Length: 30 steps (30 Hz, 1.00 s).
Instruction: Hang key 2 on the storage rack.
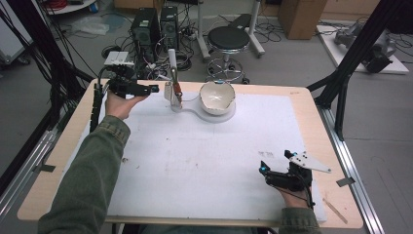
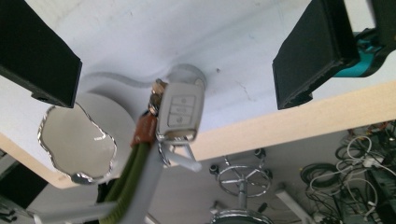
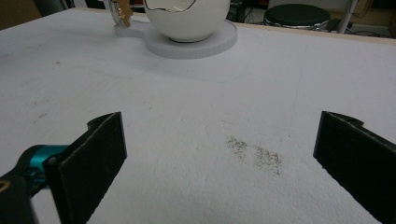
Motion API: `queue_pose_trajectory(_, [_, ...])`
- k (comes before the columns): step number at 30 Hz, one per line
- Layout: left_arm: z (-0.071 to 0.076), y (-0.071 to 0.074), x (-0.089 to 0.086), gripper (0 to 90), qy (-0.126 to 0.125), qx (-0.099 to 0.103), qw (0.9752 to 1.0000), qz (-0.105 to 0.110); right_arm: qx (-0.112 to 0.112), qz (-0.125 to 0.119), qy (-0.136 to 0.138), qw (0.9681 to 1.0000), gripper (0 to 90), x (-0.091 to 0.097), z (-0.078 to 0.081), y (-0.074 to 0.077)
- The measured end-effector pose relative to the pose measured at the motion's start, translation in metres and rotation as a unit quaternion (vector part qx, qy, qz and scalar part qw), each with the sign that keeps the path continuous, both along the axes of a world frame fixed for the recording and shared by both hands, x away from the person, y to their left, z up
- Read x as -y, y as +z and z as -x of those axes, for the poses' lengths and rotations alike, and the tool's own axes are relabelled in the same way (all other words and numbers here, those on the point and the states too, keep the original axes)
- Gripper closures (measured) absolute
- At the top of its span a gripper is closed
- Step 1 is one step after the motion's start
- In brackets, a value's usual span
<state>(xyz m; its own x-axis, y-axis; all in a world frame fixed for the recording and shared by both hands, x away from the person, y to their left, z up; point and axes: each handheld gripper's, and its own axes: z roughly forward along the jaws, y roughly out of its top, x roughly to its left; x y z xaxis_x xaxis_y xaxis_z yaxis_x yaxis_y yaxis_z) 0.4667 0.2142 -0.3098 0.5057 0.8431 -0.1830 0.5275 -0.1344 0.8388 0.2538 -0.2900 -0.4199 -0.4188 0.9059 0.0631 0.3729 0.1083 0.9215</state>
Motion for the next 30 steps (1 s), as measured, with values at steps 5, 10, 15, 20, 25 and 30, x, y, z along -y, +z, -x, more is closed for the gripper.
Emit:
queue_pose_trajectory(5, [0.009,-0.002,0.004,1.8,-0.016,0.001,0.9999,-0.004,0.001,0.001,0.0,1.0,1.4,0.0,0.0,0.0])
queue_pose_trajectory(10, [0.021,-0.004,0.004,1.8,-0.02,0.006,0.9998,-0.009,-0.001,-0.001,-0.001,1.0,1.4,0.001,0.0,0.0])
queue_pose_trajectory(15, [0.031,-0.009,-0.001,1.8,-0.016,0.005,0.9998,-0.012,0.0,-0.001,-0.002,1.0,1.4,0.001,0.001,0.0])
queue_pose_trajectory(20, [0.04,-0.017,-0.004,1.8,-0.015,0.001,0.9999,-0.006,0.0,0.002,-0.001,1.0,1.4,0.0,0.0,0.0])
queue_pose_trajectory(25, [0.048,-0.023,-0.005,1.8,-0.02,0.001,0.9998,-0.007,-0.001,0.001,-0.002,1.0,1.4,0.0,0.0,0.0])
queue_pose_trajectory(30, [0.06,-0.026,-0.006,1.8,-0.03,0.002,0.9994,-0.015,-0.001,0.002,-0.002,1.0,1.4,0.001,0.0,0.0])
